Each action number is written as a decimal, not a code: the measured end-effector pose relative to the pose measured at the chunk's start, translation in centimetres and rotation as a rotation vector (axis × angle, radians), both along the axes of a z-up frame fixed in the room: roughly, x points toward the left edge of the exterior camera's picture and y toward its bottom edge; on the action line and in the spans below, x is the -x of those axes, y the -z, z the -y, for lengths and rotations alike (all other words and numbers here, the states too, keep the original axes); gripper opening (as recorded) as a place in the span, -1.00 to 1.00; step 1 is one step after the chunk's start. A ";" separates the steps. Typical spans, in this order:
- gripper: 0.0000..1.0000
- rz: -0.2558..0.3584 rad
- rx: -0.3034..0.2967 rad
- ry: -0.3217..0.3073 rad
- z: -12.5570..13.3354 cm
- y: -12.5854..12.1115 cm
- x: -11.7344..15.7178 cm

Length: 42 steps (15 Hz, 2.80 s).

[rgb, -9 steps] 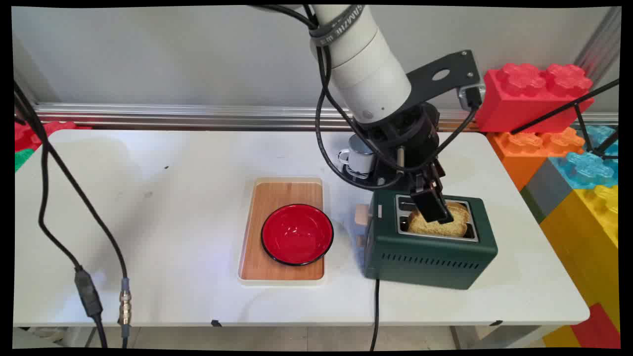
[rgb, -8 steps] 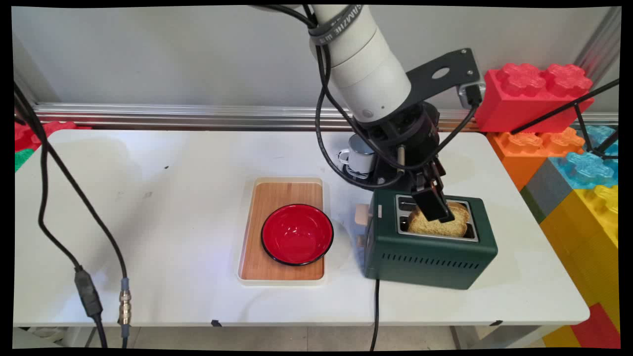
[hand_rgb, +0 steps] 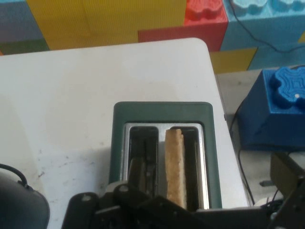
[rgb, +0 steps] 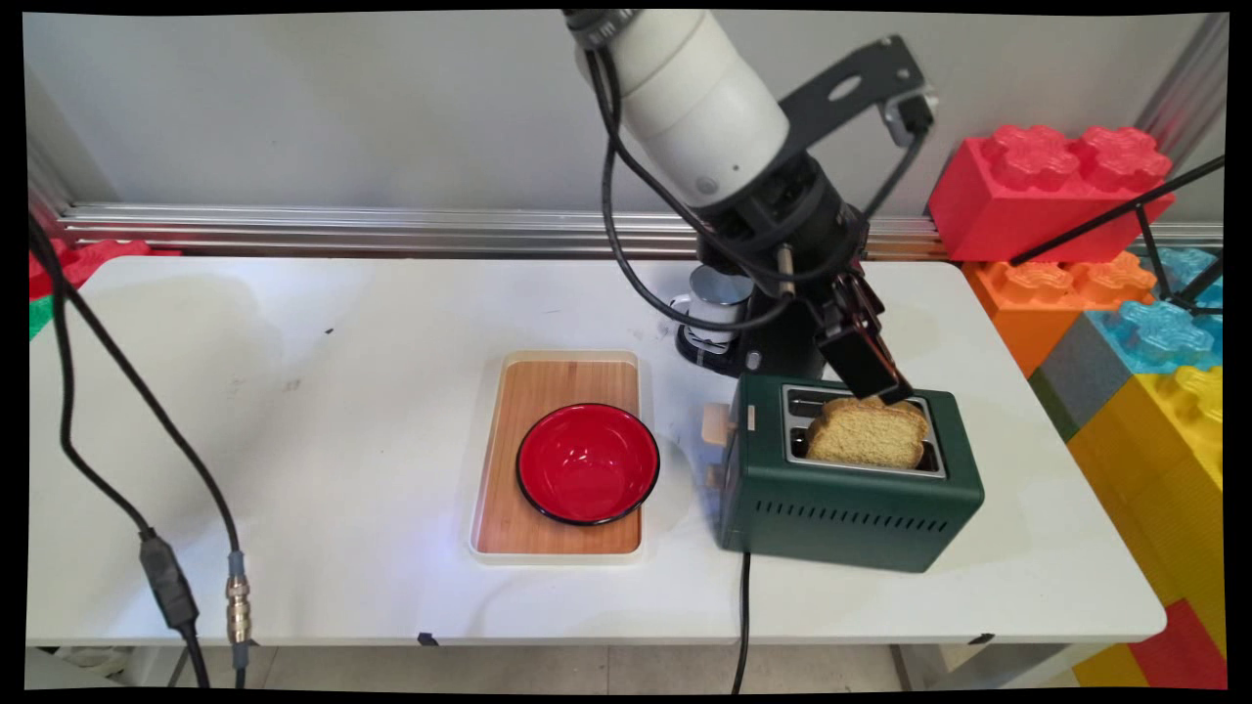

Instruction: Press the toaster switch

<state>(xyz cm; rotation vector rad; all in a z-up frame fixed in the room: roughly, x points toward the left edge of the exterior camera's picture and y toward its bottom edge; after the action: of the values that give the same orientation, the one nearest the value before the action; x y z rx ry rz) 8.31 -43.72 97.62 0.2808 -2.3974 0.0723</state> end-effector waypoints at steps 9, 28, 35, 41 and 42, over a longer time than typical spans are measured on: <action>1.00 -0.115 -0.004 0.006 0.4 0.6 -6.9; -1.00 -0.265 0.039 0.089 0.2 11.4 -17.8; -1.00 -0.293 0.025 0.093 0.4 13.4 -18.6; -1.00 -0.299 0.006 0.075 0.6 15.5 -18.2; -1.00 -0.300 0.005 0.072 0.7 15.8 -18.0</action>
<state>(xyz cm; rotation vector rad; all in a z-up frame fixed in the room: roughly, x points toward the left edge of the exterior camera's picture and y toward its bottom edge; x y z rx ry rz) 26.33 -44.42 81.78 0.1877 -2.1070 0.0017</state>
